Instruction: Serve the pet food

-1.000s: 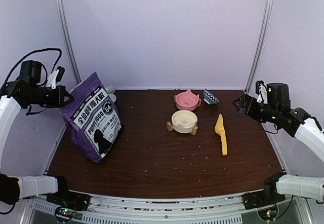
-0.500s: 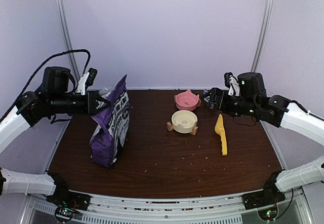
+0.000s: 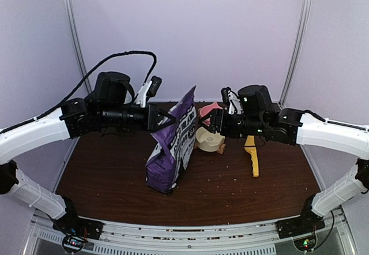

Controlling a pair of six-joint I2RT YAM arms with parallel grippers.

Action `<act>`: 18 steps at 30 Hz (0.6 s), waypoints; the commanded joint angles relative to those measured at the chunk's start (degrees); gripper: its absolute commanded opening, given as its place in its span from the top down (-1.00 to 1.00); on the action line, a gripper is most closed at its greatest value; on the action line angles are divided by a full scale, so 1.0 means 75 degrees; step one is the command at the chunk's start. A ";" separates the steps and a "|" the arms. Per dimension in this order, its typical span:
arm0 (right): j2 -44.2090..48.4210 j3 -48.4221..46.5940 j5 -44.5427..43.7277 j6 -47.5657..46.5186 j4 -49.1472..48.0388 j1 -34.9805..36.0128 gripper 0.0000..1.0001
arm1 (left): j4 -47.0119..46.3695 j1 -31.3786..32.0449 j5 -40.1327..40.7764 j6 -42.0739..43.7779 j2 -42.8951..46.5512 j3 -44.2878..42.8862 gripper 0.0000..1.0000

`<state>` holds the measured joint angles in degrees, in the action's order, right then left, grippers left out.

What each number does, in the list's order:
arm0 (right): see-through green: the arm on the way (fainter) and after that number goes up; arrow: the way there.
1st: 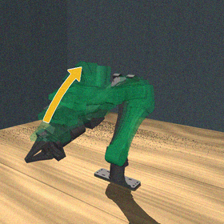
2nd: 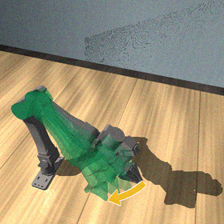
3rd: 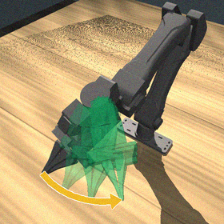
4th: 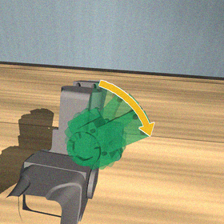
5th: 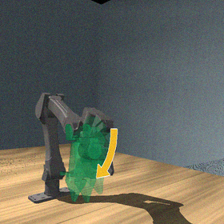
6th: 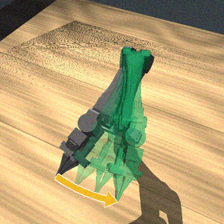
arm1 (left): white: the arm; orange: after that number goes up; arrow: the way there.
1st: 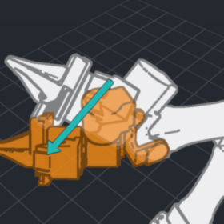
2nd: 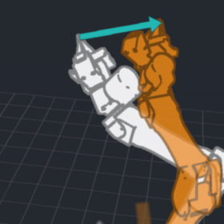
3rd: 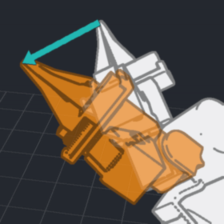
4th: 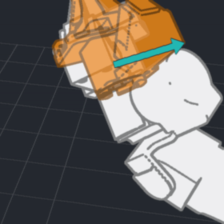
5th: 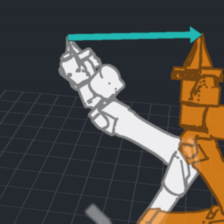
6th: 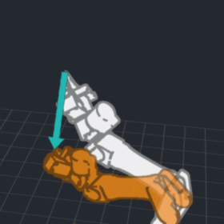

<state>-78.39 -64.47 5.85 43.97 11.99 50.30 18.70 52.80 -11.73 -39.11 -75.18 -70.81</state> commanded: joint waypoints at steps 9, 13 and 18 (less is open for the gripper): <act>0.0652 -0.0130 -0.0992 -0.0129 0.0174 0.0079 -0.49 | 0.0331 0.0058 0.1426 0.0770 0.0909 -0.1023 -0.28; 0.0737 -0.0085 -0.1135 -0.0175 0.0285 0.0084 -0.51 | 0.2038 0.0004 0.1816 0.1194 0.0476 -0.2052 -0.28; 0.0749 -0.0092 -0.1178 -0.0200 0.0397 0.0079 -0.52 | 0.3102 -0.0023 0.2218 0.1441 -0.0020 -0.2665 -0.14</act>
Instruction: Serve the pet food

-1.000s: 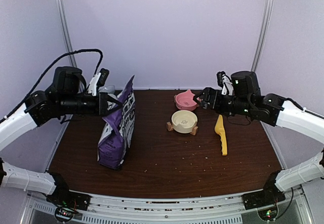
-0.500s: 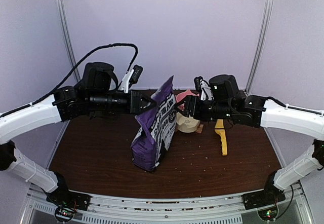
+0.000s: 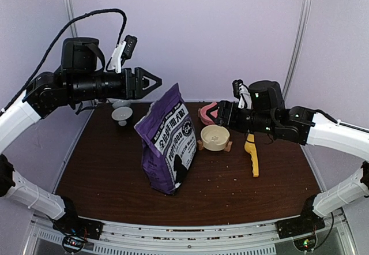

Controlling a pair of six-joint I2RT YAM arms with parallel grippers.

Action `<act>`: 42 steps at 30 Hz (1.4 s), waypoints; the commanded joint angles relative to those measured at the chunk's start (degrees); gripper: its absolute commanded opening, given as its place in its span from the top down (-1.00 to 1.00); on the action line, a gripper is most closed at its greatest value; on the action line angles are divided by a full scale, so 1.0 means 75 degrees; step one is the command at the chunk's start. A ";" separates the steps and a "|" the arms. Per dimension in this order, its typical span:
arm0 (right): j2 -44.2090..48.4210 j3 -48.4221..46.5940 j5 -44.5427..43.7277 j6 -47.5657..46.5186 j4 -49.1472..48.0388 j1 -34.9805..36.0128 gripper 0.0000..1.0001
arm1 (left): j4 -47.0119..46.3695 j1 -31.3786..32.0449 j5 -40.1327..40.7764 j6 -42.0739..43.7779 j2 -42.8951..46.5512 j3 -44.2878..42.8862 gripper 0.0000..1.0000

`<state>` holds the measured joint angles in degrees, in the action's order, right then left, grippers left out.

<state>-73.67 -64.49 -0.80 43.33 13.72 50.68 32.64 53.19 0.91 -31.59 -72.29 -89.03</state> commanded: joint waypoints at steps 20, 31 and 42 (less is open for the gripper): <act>0.0079 -0.0140 -0.0269 -0.0111 0.0266 0.0033 -0.54 | 0.1858 -0.0201 0.1542 0.0332 -0.0672 -0.0306 0.47; -0.0020 -0.0254 -0.0243 -0.0129 0.0339 0.0028 -0.56 | 0.1859 -0.0201 0.1492 0.0293 -0.0799 -0.0281 0.50; -0.0051 -0.0266 -0.0245 -0.0131 0.0388 0.0029 -0.57 | 0.1859 -0.0201 0.1405 0.0228 -0.0954 -0.0166 0.58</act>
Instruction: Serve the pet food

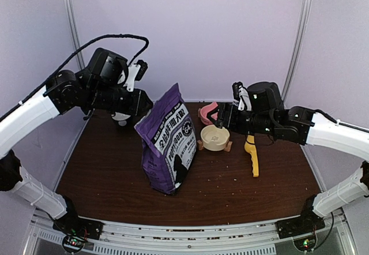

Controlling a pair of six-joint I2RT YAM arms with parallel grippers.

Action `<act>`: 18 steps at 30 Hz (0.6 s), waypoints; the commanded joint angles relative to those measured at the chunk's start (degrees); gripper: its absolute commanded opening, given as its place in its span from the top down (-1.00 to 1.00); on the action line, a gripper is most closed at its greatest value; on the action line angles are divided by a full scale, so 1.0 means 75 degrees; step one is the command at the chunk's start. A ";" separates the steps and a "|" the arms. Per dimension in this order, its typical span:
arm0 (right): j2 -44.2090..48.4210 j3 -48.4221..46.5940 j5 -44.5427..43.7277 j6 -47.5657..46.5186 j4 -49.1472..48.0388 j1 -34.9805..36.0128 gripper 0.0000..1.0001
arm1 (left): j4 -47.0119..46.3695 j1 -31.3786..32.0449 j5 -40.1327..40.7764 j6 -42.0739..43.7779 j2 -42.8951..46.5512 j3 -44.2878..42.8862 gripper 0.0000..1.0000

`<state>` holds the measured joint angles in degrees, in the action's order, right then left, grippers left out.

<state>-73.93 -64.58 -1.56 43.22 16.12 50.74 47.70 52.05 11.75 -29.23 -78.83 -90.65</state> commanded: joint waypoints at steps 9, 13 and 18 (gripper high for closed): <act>-0.0022 -0.0255 -0.0153 -0.0120 0.0074 0.0020 -0.58 | -0.0149 -0.0050 -0.0086 -0.0173 -0.0199 0.0184 0.66; -0.0021 -0.0259 -0.0151 -0.0126 0.0072 0.0020 -0.58 | -0.0161 -0.0050 -0.0103 -0.0267 -0.0221 0.0282 0.71; -0.0061 -0.0289 -0.0095 -0.0120 0.0055 0.0026 -0.59 | -0.0389 -0.0050 -0.0324 -0.0397 -0.0176 0.0485 0.90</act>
<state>-73.93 -64.60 -1.56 42.96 16.32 50.74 47.57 52.05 11.22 -31.09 -80.29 -88.66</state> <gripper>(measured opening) 0.792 0.097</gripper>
